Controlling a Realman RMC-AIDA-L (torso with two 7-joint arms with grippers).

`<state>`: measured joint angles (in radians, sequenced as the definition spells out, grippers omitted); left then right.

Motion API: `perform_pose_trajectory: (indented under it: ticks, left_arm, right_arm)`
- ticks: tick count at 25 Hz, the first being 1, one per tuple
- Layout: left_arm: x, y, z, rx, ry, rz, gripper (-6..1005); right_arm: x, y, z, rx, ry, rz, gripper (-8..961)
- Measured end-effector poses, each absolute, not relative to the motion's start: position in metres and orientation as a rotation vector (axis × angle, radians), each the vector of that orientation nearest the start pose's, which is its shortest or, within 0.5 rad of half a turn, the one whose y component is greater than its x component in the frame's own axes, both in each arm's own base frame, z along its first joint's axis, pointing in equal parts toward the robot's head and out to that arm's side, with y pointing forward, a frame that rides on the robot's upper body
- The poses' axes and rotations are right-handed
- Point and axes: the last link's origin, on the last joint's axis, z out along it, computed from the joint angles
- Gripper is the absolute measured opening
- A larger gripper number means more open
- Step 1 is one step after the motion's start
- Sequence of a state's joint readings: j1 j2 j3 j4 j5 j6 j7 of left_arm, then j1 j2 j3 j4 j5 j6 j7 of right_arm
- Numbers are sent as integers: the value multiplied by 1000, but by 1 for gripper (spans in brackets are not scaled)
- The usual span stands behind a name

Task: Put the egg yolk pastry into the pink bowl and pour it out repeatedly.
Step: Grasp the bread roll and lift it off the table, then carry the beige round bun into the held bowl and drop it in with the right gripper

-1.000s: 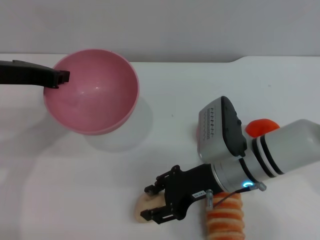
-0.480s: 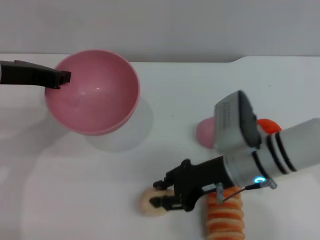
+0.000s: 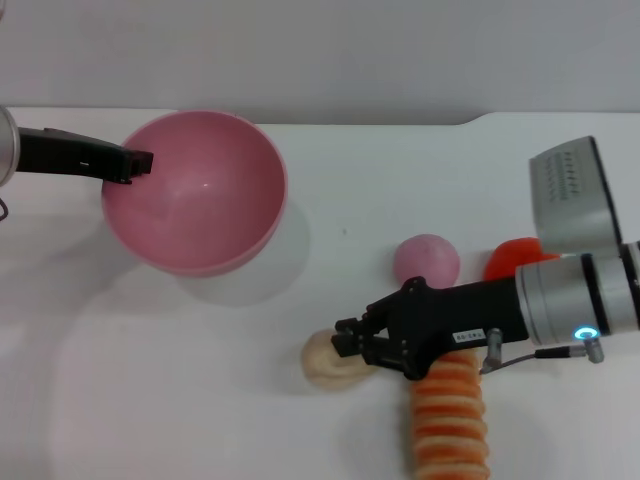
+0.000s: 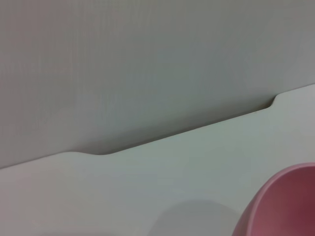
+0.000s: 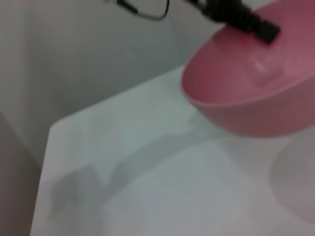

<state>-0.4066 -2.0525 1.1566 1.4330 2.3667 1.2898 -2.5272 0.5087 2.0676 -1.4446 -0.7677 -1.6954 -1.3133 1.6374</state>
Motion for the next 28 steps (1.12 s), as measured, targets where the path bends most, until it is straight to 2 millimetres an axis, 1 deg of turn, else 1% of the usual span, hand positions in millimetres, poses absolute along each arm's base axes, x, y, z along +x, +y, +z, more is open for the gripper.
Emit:
perform_pose_trajectory:
  ticks: [1,3,7,9,12,16,17,18,19,20,21,24,28]
  left_arm:
    - [-219,370,65,-2286,-1073,-97,0]
    - [-219,370,65,-2289,-1072,-94,0]
    - [-225,372,59,-2292,-1093,-49,0]
    - [-228,374,49,-2312,-1112,-9,0]
    - [-229,377,31,-2351,-1127,50,0]
    - [-220,376,6,-2435,-1096,111,1]
    - [-216,375,1,-2456,-1084,119,1]
    - [-216,375,1,-2456,-1084,119,1]
    - [-204,372,-10,-2511,-1058,115,1]
    - [-204,372,-10,-2511,-1058,115,1]
    - [-196,371,-14,-2542,-1049,95,1]
    - [-190,371,-15,-2562,-1044,73,1]
    - [-184,374,-16,-2573,-1032,55,1]
  right_arm:
    - [208,316,-73,-3019,636,483,169]
    - [208,315,-68,-3010,630,504,150]
    - [200,315,-44,-2984,553,603,112]
    - [189,316,-26,-2978,469,671,71]
    - [171,317,-2,-2969,343,770,61]
    - [155,325,14,-2913,269,853,49]
    - [153,329,14,-2900,272,854,46]
    - [153,333,12,-2890,287,846,42]
    - [153,337,9,-2886,303,832,39]
    - [155,341,5,-2884,324,806,36]
    - [157,345,1,-2880,348,779,42]
    - [159,350,-9,-2890,394,727,58]
    - [157,350,-18,-2934,407,656,80]
